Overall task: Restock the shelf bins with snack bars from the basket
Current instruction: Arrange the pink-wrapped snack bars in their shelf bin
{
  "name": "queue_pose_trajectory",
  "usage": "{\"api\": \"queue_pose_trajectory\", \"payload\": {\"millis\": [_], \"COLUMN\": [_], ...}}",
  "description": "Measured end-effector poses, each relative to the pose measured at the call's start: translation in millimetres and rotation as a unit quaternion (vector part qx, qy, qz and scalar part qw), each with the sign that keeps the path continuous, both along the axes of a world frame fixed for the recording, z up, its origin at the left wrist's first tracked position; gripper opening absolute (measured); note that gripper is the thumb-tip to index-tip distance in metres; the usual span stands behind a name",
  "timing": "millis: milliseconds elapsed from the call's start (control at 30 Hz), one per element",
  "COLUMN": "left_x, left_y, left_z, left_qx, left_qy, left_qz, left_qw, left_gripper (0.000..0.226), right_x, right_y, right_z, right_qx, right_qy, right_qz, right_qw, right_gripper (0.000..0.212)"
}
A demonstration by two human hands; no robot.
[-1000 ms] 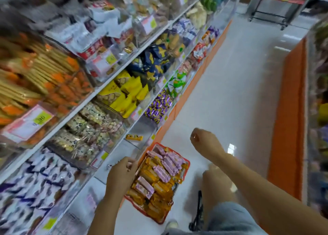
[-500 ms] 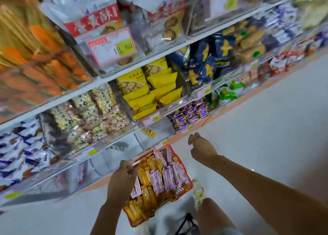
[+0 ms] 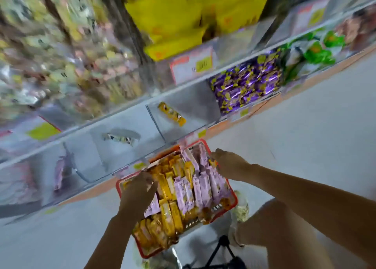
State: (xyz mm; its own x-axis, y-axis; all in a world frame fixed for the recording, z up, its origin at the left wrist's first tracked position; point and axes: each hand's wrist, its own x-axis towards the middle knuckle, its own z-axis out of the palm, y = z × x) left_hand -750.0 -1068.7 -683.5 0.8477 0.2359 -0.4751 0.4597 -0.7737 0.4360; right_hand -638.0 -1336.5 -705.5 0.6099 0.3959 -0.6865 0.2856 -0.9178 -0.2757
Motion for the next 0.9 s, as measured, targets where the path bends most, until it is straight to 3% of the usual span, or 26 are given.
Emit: {"api": "queue_pose_trajectory", "payload": {"millis": [167, 233, 333, 467, 633, 733, 900], "left_x": [5.1, 8.7, 13.2, 19.8, 14.2, 12.1, 8.5], "left_y": [-13.9, -22.8, -27.3, -24.5, -22.5, -20.0, -14.1], "left_z": [-76.7, -105.8, -148.7, -171.2, -176.0, -180.0, -185.5], "left_qx": [0.048, 0.03, 0.046, 0.072, 0.066, 0.037, 0.038], "left_qy": [-0.061, -0.051, -0.118, -0.155, -0.225, -0.231, -0.216], "left_qz": [-0.066, -0.09, -0.125, -0.082, -0.042, -0.032, -0.024], "left_qw": [0.995, 0.994, 0.984, 0.982, 0.971, 0.972, 0.975], "left_gripper": [0.018, 0.022, 0.028, 0.013, 0.015, 0.007, 0.012], "right_x": [-4.0, -3.3, 2.7, 1.0, -19.4, -43.8, -86.3], "right_y": [-8.0, -7.8, -5.5, 0.5, 27.3, 38.8, 50.2], "right_z": [-66.4, -83.0, -103.8, -121.8, -101.8, -88.8, -90.9], "right_qx": [0.0, 0.036, 0.097, 0.114, 0.251, 0.202, 0.115], "right_qy": [0.019, 0.006, -0.03, -0.103, -0.158, -0.092, -0.003], "right_qz": [0.083, 0.085, 0.056, 0.072, 0.026, 0.012, 0.005], "right_qw": [0.996, 0.996, 0.993, 0.986, 0.955, 0.975, 0.993], "right_gripper": [0.051, 0.046, 0.034, 0.021, 0.016, 0.024, 0.045]}}
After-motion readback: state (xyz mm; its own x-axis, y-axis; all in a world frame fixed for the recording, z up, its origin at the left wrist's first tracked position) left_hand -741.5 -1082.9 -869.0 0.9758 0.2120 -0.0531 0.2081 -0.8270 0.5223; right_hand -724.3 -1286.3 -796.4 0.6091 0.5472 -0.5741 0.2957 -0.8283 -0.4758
